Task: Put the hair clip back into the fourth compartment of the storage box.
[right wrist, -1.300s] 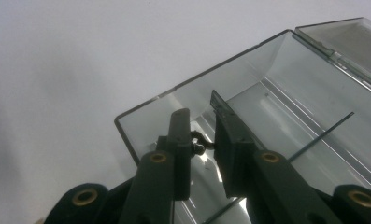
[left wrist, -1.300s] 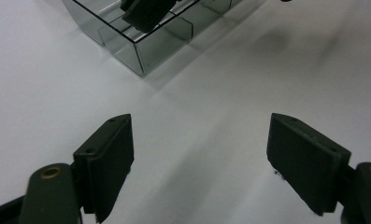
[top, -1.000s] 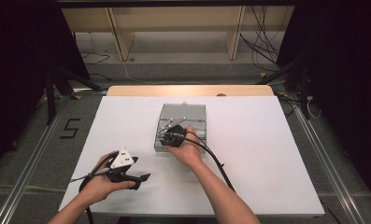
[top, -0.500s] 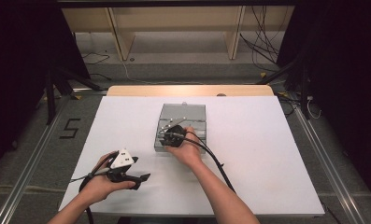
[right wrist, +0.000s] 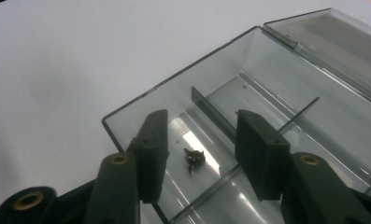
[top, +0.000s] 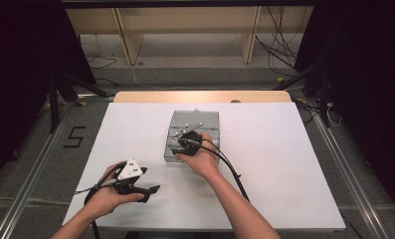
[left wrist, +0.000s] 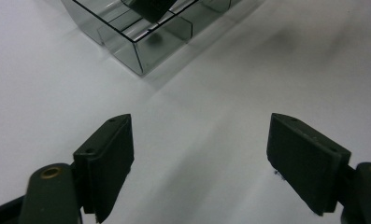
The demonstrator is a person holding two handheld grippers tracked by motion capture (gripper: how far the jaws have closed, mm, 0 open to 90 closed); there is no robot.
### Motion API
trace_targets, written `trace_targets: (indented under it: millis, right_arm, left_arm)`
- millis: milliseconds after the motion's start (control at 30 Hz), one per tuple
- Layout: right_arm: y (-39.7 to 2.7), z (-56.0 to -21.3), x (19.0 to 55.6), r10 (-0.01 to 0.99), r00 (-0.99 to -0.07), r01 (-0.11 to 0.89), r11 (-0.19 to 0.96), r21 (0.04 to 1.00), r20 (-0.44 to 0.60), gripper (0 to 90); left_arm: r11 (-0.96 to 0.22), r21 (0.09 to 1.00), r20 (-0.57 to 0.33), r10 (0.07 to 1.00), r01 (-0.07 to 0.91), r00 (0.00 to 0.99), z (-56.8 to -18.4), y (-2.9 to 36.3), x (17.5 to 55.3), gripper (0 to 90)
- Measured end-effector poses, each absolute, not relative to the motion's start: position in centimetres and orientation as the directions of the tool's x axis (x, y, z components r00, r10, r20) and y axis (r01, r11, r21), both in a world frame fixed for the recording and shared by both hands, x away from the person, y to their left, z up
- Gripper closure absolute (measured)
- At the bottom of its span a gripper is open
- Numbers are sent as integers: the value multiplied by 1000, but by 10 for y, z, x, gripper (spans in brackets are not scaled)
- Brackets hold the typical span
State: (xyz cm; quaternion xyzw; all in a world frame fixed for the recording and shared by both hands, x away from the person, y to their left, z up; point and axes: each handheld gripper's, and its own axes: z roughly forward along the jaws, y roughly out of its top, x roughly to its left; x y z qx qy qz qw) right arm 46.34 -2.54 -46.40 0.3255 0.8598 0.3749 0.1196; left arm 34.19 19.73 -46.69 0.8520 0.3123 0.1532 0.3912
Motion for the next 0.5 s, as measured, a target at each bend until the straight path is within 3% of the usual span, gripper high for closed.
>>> trace_targets:
  millis: [500]
  right_arm:
    - [-56, -444, 442, 645, -762, 454, 471, 756, 56, 450]
  left_arm:
    - [-505, 759, 20, 649, 411, 760, -467, 197, 342, 227]
